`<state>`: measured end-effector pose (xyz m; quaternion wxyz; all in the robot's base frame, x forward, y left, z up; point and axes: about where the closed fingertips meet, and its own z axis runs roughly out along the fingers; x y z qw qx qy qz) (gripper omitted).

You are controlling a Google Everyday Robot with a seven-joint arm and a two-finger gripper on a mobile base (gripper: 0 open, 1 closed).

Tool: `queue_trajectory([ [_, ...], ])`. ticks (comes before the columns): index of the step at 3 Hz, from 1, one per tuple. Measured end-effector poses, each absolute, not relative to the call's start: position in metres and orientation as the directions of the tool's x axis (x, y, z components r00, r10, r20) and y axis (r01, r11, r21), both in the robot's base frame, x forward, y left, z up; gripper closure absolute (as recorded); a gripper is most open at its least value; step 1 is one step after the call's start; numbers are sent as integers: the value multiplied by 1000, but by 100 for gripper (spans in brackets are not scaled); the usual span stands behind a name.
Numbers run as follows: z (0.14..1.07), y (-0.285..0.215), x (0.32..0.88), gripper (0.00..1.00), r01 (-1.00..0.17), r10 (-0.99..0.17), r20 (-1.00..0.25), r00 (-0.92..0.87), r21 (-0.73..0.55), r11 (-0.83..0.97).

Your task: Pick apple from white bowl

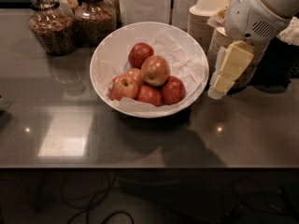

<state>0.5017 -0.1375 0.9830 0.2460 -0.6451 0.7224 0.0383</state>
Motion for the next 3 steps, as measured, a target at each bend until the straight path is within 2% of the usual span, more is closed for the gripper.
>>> queue_trajectory([
  [2, 981, -134, 504, 0, -951, -906, -422, -45, -260, 168],
  [3, 972, -120, 517, 0, -950, -876, -481, -43, -250, 184],
])
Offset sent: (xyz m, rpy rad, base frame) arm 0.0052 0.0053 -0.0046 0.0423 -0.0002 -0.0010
